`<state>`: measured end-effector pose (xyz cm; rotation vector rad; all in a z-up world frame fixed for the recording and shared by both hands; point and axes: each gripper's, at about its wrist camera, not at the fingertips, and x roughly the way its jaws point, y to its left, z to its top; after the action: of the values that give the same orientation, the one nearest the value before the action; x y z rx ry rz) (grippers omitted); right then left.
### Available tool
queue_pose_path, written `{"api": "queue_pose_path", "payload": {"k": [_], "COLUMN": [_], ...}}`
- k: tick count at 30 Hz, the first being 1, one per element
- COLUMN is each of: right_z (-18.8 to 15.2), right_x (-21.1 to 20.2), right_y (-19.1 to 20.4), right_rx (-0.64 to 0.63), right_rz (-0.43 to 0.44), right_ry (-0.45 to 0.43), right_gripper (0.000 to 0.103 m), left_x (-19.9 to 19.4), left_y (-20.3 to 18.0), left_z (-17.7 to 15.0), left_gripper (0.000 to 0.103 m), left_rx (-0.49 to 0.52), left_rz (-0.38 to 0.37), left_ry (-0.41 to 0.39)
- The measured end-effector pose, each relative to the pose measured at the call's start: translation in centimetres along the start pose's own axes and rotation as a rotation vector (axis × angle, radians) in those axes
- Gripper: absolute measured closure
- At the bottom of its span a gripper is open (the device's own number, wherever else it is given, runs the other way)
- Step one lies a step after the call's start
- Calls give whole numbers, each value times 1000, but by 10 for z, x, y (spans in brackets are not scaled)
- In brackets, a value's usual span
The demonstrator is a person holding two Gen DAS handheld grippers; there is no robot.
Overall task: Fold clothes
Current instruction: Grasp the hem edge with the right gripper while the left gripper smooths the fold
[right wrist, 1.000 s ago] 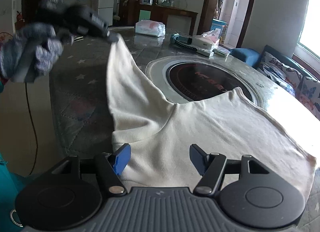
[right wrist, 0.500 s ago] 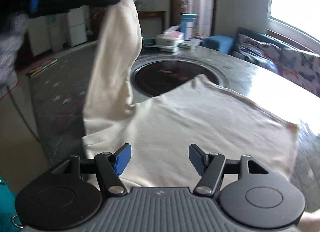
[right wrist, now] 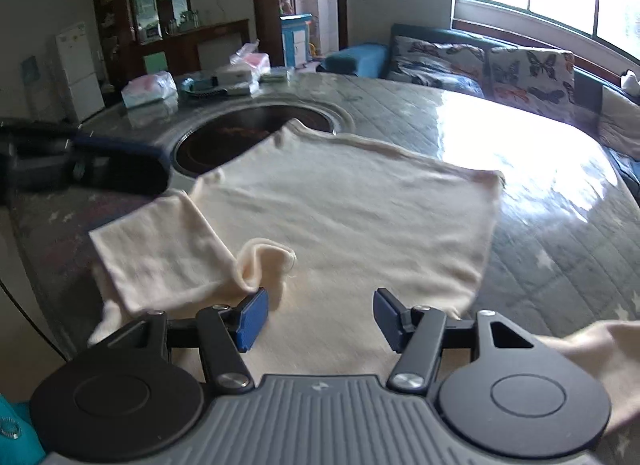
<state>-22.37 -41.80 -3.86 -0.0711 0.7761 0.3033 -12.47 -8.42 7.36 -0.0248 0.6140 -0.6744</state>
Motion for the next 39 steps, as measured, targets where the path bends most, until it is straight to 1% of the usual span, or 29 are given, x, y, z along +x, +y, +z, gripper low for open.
{"api": "queue_pose_path", "payload": {"k": [1,3,7,9,11,13,16,18,20,21,22,23,25,27,30,32,33,34,36,39], "right_z": [-1,-2,0,4,6,6,5,2,1,0,1,2,9,16,35,40,42,41,34,21], "right_x": [-3,-9,-26,-33,-33,-26,-11,0,10,12,12,12,7,1,-29,-35,-37,-33,-18,-3], "right_y": [-2,-4,-10,-14,-18,-16,-8,-2,4,6,9,11,17,24,33,33,31,26,16,8], "right_rx": [-2,-5,22,50,84,90,77,73,70,64,51,43,5,-31,-99,-115,-113,-94,-57,-35], "right_rz": [-3,-8,-22,-30,-7,22,59,81,99,101,98,97,84,73,57,35,19,10,-17,-60], "right_ry": [1,0,-36,-60,-50,-18,30,59,86,92,91,89,64,35,-88,-115,-121,-103,-38,18], "right_gripper": [43,43,44,44,46,53,59,63,71,77,87,92,95,96,96,96,96,96,95,92], "left_x": [-2,-5,-12,-14,-17,-14,-11,-11,-10,-10,-9,-9,-9,-8,-9,-9,-10,-11,-15,-22], "left_y": [7,22,50,65,73,74,71,68,67,67,68,68,68,68,68,69,69,68,67,64], "left_z": [-4,-13,-30,-37,-44,-47,-49,-49,-49,-49,-50,-50,-52,-54,-56,-57,-57,-56,-51,-38], "left_gripper": [88,84,80,77,77,77,71,71,71,71,71,72,72,71,71,63,62,62,62,62], "left_rx": [-2,-6,-13,-44,-78,-95,-97,-101,-108,-110,-111,-113,-115,-114,-114,-116,-114,-109,-102,-79], "left_rz": [23,68,158,182,192,183,172,168,163,162,160,156,152,149,143,136,135,134,130,131], "left_ry": [10,29,68,88,102,108,111,108,107,108,109,110,115,125,130,137,138,137,123,86]}}
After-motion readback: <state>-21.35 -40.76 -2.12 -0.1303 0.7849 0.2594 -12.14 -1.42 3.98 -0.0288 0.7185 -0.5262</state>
